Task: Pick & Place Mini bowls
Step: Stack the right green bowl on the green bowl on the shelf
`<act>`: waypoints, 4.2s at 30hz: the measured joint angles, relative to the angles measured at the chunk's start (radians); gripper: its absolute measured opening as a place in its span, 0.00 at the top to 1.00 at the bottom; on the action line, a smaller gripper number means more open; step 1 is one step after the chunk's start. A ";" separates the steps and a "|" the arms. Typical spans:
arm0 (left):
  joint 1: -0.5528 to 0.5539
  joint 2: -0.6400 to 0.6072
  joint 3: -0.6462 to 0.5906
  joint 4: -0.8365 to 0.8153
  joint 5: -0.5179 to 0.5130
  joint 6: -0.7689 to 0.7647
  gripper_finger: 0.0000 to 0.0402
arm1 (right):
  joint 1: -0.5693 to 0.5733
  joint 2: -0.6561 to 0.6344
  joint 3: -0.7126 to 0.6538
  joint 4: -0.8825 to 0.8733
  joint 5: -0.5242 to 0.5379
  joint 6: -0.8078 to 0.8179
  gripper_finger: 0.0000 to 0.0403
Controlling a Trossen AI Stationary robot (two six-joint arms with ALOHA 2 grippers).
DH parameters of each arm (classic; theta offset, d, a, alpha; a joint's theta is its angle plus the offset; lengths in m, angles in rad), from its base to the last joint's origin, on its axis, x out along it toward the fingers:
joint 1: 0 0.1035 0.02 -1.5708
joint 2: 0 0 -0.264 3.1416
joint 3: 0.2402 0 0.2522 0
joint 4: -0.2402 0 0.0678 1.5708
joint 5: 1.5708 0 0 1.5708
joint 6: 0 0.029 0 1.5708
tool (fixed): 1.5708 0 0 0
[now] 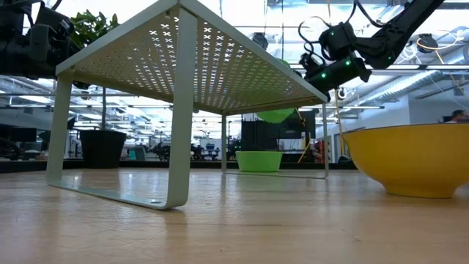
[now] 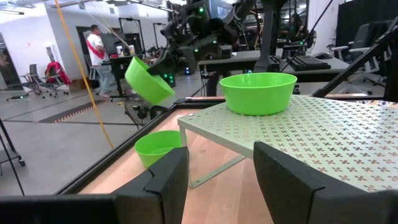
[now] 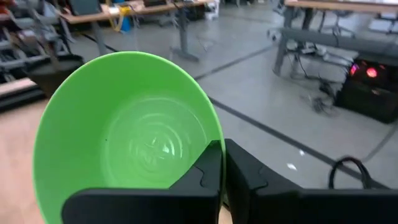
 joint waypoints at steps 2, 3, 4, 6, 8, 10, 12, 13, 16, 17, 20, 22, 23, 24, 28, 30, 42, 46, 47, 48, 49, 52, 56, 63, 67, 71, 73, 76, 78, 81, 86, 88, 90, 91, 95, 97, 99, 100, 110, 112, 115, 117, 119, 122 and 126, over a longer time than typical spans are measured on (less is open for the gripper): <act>0.000 0.000 0.000 0.000 0.000 0.000 0.55 | 0.018 0.000 0.000 0.027 -0.002 -0.005 1.00; 0.000 0.000 0.000 0.000 0.000 0.000 0.55 | 0.026 0.000 0.000 0.040 -0.009 -0.007 1.00; 0.000 0.000 0.000 0.000 0.000 0.000 0.55 | 0.032 0.000 0.000 0.054 -0.025 -0.007 1.00; 0.000 0.000 0.000 0.000 0.000 0.000 0.55 | 0.045 0.000 0.000 0.087 -0.057 0.002 1.00; 0.000 0.000 0.000 0.000 0.000 0.000 0.55 | 0.059 0.000 0.000 0.116 -0.080 0.018 1.00; 0.000 0.000 0.000 0.000 0.000 0.000 0.55 | 0.074 0.000 0.000 0.133 -0.088 0.030 1.00; 0.000 0.000 0.000 0.000 0.000 0.000 0.55 | 0.090 0.000 0.000 0.147 -0.112 0.031 1.00; 0.000 0.000 0.000 0.000 0.000 0.000 0.55 | 0.097 0.000 0.000 0.155 -0.127 0.031 1.00; 0.000 0.000 0.000 0.000 0.000 0.000 0.55 | 0.128 0.000 0.000 0.169 -0.134 0.031 1.00; 0.000 0.000 0.000 0.000 0.000 0.000 0.55 | 0.138 0.000 0.000 0.173 -0.135 0.031 1.00; 0.000 0.000 0.000 0.000 0.000 0.000 0.55 | 0.164 0.000 0.000 0.198 -0.137 0.031 1.00; 0.000 0.000 0.000 0.000 0.000 0.000 0.55 | 0.181 0.000 0.000 0.212 -0.144 0.031 1.00; 0.000 0.000 0.000 0.000 0.000 0.000 0.55 | 0.188 0.000 0.000 0.221 -0.158 0.032 1.00; 0.000 0.000 0.000 0.000 0.000 0.000 0.55 | 0.196 0.000 0.000 0.230 -0.165 0.037 1.00; 0.000 0.000 0.000 0.000 0.000 0.000 0.55 | 0.218 0.000 0.000 0.278 -0.220 0.087 1.00; 0.000 0.000 0.000 0.000 0.000 0.000 0.55 | 0.227 0.000 0.000 0.310 -0.261 0.113 1.00; 0.000 0.000 0.000 0.000 0.000 0.000 0.55 | 0.291 0.000 0.192 0.154 -0.521 0.213 1.00; 0.000 0.000 0.000 0.000 0.000 0.000 0.55 | 0.315 0.000 0.300 -0.008 -0.522 0.196 1.00; 0.000 0.000 0.000 0.000 0.000 0.000 0.55 | 0.320 0.000 0.330 -0.056 -0.521 0.184 1.00; 0.000 0.000 0.000 0.000 0.000 0.000 0.55 | 0.324 0.000 0.362 -0.107 -0.521 0.172 1.00; 0.000 0.000 0.000 0.000 0.000 0.000 0.55 | 0.329 0.000 0.395 -0.158 -0.520 0.159 1.00; 0.000 0.000 0.000 0.000 0.000 0.000 0.55 | 0.344 0.000 0.489 -0.295 -0.483 0.127 1.00; 0.000 0.000 0.000 0.000 0.000 0.000 0.55 | 0.367 0.000 0.582 -0.420 -0.386 0.081 1.00; 0.000 0.000 0.000 0.000 0.000 0.000 0.55 | 0.385 0.000 0.697 -0.543 -0.362 0.057 1.00; 0.000 0.000 0.000 0.000 0.000 0.000 0.55 | 0.388 0.000 0.719 -0.628 -0.361 0.053 1.00; 0.000 0.000 0.000 0.000 0.000 0.000 0.55 | 0.387 0.002 0.719 -0.747 -0.357 0.047 1.00; 0.000 0.000 0.000 0.000 0.000 0.000 0.55 | 0.388 0.016 0.720 -0.778 -0.351 0.045 1.00; 0.000 0.000 0.000 0.000 0.000 0.000 0.55 | 0.388 0.026 0.719 -0.862 -0.333 0.045 1.00; 0.000 0.000 0.000 0.000 0.000 0.000 0.55 | 0.388 0.045 0.720 -0.874 -0.333 0.045 1.00; 0.000 0.000 0.000 0.000 0.000 0.000 0.55 | 0.387 0.064 0.718 -0.943 -0.332 0.047 1.00; 0.000 0.000 0.000 0.000 0.000 0.000 0.55 | 0.387 0.094 0.719 -0.992 -0.336 0.067 1.00; 0.000 0.000 0.000 0.000 0.000 0.000 0.55 | 0.387 0.096 0.719 -1.012 -0.336 0.068 1.00; 0.000 0.000 0.000 0.000 0.000 0.000 0.55 | 0.387 0.103 0.719 -1.024 -0.337 0.072 1.00; 0.000 0.000 0.000 0.000 0.000 0.000 0.55 | 0.386 0.106 0.719 -1.035 -0.336 0.078 1.00; 0.000 0.000 0.000 0.000 0.000 0.000 0.55 | 0.385 0.105 0.719 -1.079 -0.337 0.084 1.00; 0.000 0.000 0.000 0.000 0.000 0.000 0.55 | 0.385 0.104 0.719 -1.117 -0.337 0.082 1.00; 0.000 0.000 0.000 0.000 0.000 0.000 0.55 | 0.389 0.107 0.719 -1.134 -0.336 0.082 1.00; 0.000 0.000 0.000 0.000 0.000 0.000 0.55 | 0.391 0.107 0.719 -1.141 -0.335 0.083 1.00; 0.000 0.000 0.000 0.000 0.000 0.000 0.55 | 0.392 0.107 0.719 -1.172 -0.333 0.084 1.00; 0.000 0.000 0.000 0.000 0.000 0.000 0.55 | 0.394 0.111 0.719 -1.171 -0.333 0.083 1.00; 0.000 0.000 0.000 0.000 0.000 0.000 0.55 | 0.396 0.113 0.718 -1.186 -0.333 0.083 1.00; 0.000 0.000 0.000 0.000 0.000 0.000 0.55 | 0.399 0.117 0.718 -1.195 -0.333 0.083 1.00; 0.000 0.000 0.000 0.000 0.000 0.000 0.55 | 0.405 0.127 0.718 -1.195 -0.331 0.083 1.00; 0.000 0.000 0.000 0.000 0.000 0.000 0.55 | 0.413 0.127 0.717 -1.198 -0.330 0.082 1.00; 0.000 0.000 0.000 0.000 0.000 0.000 0.55 | 0.418 0.126 0.718 -1.201 -0.277 0.075 1.00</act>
